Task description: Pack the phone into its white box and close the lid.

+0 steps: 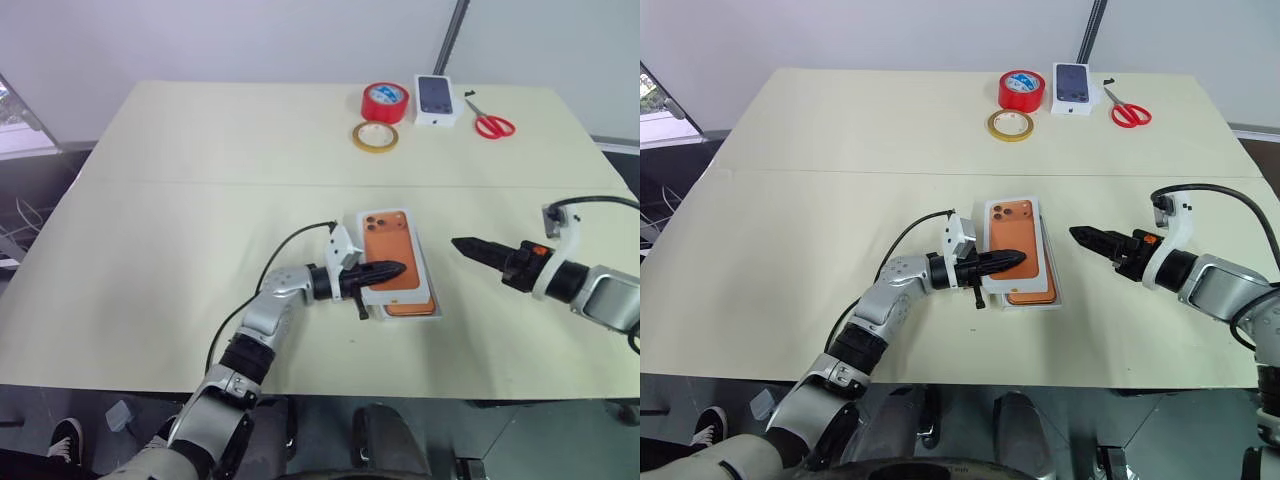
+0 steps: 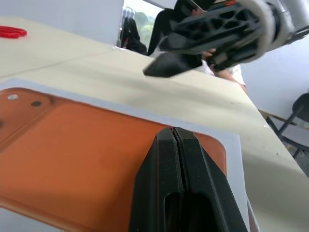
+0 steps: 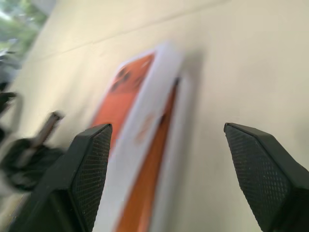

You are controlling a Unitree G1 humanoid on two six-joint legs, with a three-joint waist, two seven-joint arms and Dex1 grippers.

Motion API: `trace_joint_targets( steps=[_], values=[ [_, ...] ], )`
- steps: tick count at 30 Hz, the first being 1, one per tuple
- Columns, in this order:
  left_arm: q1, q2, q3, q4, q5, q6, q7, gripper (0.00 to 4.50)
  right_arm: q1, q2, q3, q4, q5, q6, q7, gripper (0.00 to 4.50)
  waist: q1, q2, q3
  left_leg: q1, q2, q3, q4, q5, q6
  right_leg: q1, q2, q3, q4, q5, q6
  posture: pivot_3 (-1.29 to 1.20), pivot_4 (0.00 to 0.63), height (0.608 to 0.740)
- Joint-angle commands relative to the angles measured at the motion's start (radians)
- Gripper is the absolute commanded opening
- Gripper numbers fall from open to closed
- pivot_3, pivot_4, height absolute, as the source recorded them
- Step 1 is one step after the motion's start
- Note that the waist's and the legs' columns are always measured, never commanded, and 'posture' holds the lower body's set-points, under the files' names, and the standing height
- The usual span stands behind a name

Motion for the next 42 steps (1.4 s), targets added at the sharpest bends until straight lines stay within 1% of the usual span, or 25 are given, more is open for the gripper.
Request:
trace_joint_targets(
  steps=[1,2,5,6,7,9,12,16,19,23,26,33,37,42],
  values=[
    [-0.012,0.031,0.041,-0.096,-0.049,0.051,-0.014,0.0,0.002,0.021,0.086,-0.096,-0.265,-0.185,0.052,2.46,-0.001,0.0,0.0,0.0,0.0,0.0,0.0,0.0,0.0,0.0,0.0,0.0,0.0,0.0,0.0,0.0,0.15,0.728],
    [-0.009,0.045,0.046,-0.113,-0.052,0.059,-0.011,0.0,-0.003,0.034,0.101,-0.092,-0.318,-0.218,0.052,2.04,0.0,0.0,0.0,0.0,0.0,0.0,0.0,0.0,0.0,0.0,0.0,0.0,0.0,0.0,0.0,0.0,0.15,0.728],
    [-0.011,0.089,0.085,-0.169,-0.071,0.105,0.01,0.0,-0.033,0.072,0.147,-0.06,-0.45,-0.292,0.06,0.42,0.001,0.0,0.0,0.0,0.0,0.0,0.0,0.0,0.0,0.0,0.0,0.0,0.0,0.0,0.0,0.0,0.15,0.728],
    [-0.013,0.107,0.1,-0.183,-0.076,0.118,0.017,0.0,-0.047,0.081,0.168,-0.049,-0.501,-0.316,0.06,0.02,0.0,0.0,0.0,0.0,0.0,0.0,0.0,0.0,-0.001,0.0,0.0,0.0,0.0,0.0,0.0,0.0,0.15,0.728],
    [-0.014,0.118,0.108,-0.192,-0.08,0.127,0.021,0.0,-0.057,0.09,0.18,-0.04,-0.539,-0.332,0.064,0.02,0.001,0.0,0.0,0.0,0.0,0.0,0.001,0.0,-0.001,0.0,0.0,0.0,0.0,0.0,0.0,0.0,0.15,0.728],
    [-0.032,0.14,0.122,-0.154,-0.054,0.131,0.056,0.0,-0.078,0.111,0.211,-0.027,-0.611,-0.365,0.07,0.02,0.003,0.0,0.0,0.0,0.0,0.0,0.001,0.001,-0.001,0.0,0.0,0.0,0.001,0.0,0.0,0.0,0.15,0.728],
    [-0.063,0.156,0.129,-0.078,-0.012,0.155,0.124,0.0,-0.099,0.148,0.222,-0.019,-0.641,-0.356,0.09,0.02,0.002,0.0,0.0,0.0,-0.001,0.0,0.001,0.001,-0.001,0.001,0.0,0.0,0.001,0.0,0.0,0.0,0.15,0.728],
    [-0.07,0.156,0.127,-0.066,-0.009,0.157,0.133,0.0,-0.103,0.174,0.207,-0.018,-0.675,-0.348,0.113,0.02,0.002,0.0,0.0,0.0,-0.001,0.0,0.001,0.001,-0.001,0.0,0.0,0.0,0.001,0.0,0.0,0.0,0.15,0.728],
    [-0.098,0.123,0.095,0.036,0.076,0.122,0.228,0.0,-0.11,0.183,0.279,-0.01,-0.773,-0.394,0.133,0.02,0.002,0.0,0.0,0.001,-0.001,0.0,0.001,0.001,-0.002,0.001,0.0,0.0,0.002,0.0,0.0,0.0,0.15,0.728],
    [-0.11,0.095,0.102,0.068,0.056,0.199,0.215,0.0,-0.116,0.199,0.286,0.001,-0.823,-0.409,0.152,0.02,0.001,0.0,0.0,0.0,-0.001,0.0,0.002,0.001,-0.002,0.0,0.0,0.0,0.003,0.0,0.0,0.0,0.15,0.728],
    [-0.12,0.075,0.071,0.103,0.101,0.168,0.227,0.0,-0.111,0.21,0.293,-0.015,-0.831,-0.411,0.19,0.02,0.001,0.0,0.0,0.0,-0.001,0.0,0.002,0.001,-0.002,0.0,0.0,0.0,0.003,0.0,0.0,0.0,0.15,0.728],
    [-0.114,0.047,0.062,0.08,0.083,0.19,0.194,0.0,-0.116,0.23,0.279,-0.02,-0.852,-0.393,0.198,0.02,0.002,0.0,0.0,0.0,-0.001,0.0,0.002,0.001,-0.002,0.0,0.0,0.0,0.003,0.0,0.0,0.0,0.15,0.728],
    [-0.113,0.018,0.052,0.019,0.056,0.241,0.168,0.0,-0.098,0.222,0.269,-0.041,-0.859,-0.383,0.21,0.02,0.003,0.0,0.0,0.0,-0.001,0.0,0.002,0.001,-0.002,0.0,0.0,0.0,0.003,0.0,0.0,0.0,0.15,0.728],
    [-0.093,0.015,0.039,-0.018,0.07,0.255,0.152,0.0,-0.07,0.207,0.252,-0.07,-0.866,-0.381,0.235,0.02,0.001,0.0,0.0,0.0,-0.001,0.0,0.003,0.001,-0.002,0.0,0.0,0.0,0.004,0.0,0.0,0.0,0.15,0.728]
  ],
)
